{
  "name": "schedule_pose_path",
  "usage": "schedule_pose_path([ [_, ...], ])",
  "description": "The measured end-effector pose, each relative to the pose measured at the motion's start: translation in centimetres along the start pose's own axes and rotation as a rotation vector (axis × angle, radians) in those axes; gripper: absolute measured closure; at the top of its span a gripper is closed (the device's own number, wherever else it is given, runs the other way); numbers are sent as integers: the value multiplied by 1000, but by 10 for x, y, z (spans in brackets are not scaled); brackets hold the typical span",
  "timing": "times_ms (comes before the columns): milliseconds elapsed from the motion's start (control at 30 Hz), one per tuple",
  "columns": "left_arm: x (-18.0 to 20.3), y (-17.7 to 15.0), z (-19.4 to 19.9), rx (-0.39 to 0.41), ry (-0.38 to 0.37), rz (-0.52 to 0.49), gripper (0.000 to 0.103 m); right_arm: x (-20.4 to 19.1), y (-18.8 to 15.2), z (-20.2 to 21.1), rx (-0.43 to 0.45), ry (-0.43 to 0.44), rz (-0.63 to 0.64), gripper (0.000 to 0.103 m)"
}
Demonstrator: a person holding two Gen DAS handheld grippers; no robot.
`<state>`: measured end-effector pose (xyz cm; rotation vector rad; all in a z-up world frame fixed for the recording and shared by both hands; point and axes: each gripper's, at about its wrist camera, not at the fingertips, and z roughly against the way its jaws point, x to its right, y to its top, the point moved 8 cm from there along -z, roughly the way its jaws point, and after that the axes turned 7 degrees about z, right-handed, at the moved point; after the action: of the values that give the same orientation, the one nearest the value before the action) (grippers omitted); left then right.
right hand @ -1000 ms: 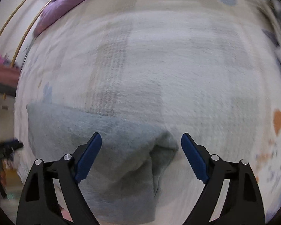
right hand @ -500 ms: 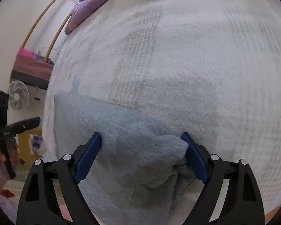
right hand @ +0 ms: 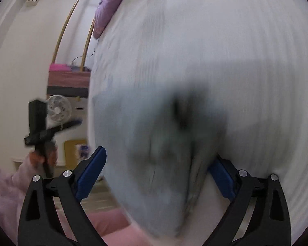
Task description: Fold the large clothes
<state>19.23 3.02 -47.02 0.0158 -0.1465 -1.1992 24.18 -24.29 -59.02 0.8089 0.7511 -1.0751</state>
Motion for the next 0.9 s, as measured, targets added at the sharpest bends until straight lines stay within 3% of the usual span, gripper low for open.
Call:
schedule_pose_path([
  [67, 3, 0, -4, -2, 3, -1, 13, -10, -17, -8, 3, -37, 31, 7],
  [133, 7, 0, -8, -8, 5, -11, 13, -15, -19, -17, 52, -2, -37, 6],
  [233, 15, 1, -14, -22, 5, -28, 13, -10, 2, -23, 163, 43, -210, 6],
  [300, 21, 5, -14, -11, 11, -45, 13, -10, 21, -24, 253, 139, -298, 7],
  [367, 25, 14, -13, 10, 54, -62, 13, -6, 39, -33, 346, 168, -363, 6],
  [400, 28, 17, -13, 8, 59, -67, 13, -5, 41, -34, 362, 152, -369, 6],
  [467, 33, 24, -12, 5, 59, -68, 14, -15, 36, -39, 315, 82, -299, 11],
  [500, 39, 29, -9, 9, 49, -66, 17, -20, 30, -44, 262, 36, -267, 26],
  [533, 45, 32, -8, 0, 37, -74, 27, -20, 18, -50, 186, -33, -259, 42],
  [567, 51, 34, -9, -31, 36, -89, 35, -19, 8, -52, 153, -41, -298, 46],
  [600, 55, 34, -10, -54, 40, -99, 41, -19, 1, -52, 151, -13, -359, 53],
  [633, 60, 35, -11, -79, 34, -108, 57, -15, -11, -51, 162, 39, -484, 66],
  [667, 66, 35, -10, -105, 1, -110, 77, -13, -21, -50, 174, 62, -563, 69],
  [733, 77, 34, -12, -173, -56, -101, 96, -17, -38, -46, 213, 76, -693, 76],
  [767, 81, 32, -16, -220, -70, -98, 96, -23, -40, -45, 220, 56, -707, 77],
  [867, 91, 28, -32, -293, -70, -111, 96, -39, -37, -44, 178, -171, -619, 79],
  [900, 89, 25, -50, -350, 10, -143, 96, -38, -36, -46, 160, -283, -614, 68],
])
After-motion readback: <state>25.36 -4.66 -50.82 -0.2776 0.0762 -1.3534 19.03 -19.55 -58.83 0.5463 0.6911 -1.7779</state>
